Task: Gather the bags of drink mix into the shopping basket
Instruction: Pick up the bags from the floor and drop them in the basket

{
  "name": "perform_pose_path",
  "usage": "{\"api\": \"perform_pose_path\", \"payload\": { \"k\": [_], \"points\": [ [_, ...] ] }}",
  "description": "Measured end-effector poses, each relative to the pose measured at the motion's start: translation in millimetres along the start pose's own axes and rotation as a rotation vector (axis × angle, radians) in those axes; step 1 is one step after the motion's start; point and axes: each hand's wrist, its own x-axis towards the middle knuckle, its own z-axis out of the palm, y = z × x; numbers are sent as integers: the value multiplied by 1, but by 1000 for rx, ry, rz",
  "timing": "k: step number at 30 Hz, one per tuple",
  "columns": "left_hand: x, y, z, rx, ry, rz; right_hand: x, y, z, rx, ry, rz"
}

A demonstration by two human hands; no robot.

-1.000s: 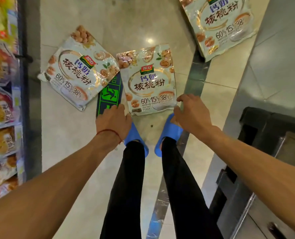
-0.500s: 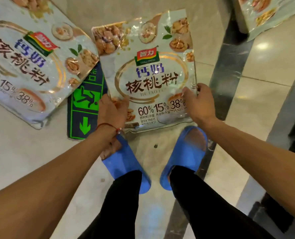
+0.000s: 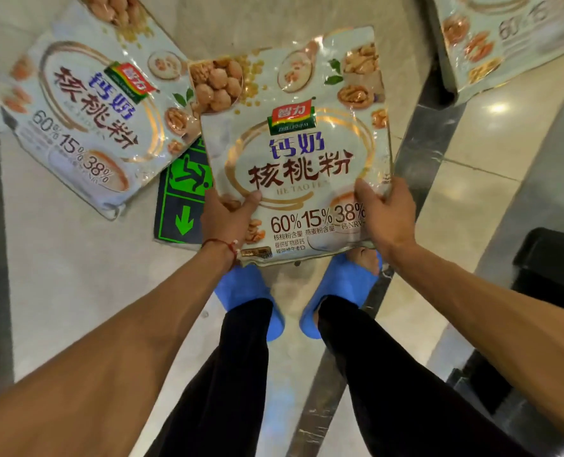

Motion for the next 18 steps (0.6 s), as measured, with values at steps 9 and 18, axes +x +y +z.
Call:
{"api": "perform_pose_path", "payload": {
  "k": [9,18],
  "points": [
    [-153,40,-126,-118,-6,31,-156,-98,-96,21,-192,-40],
    [-295,81,-236,-355,3,33,-284,-194,-156,-25,-387,-111]
  ]
}}
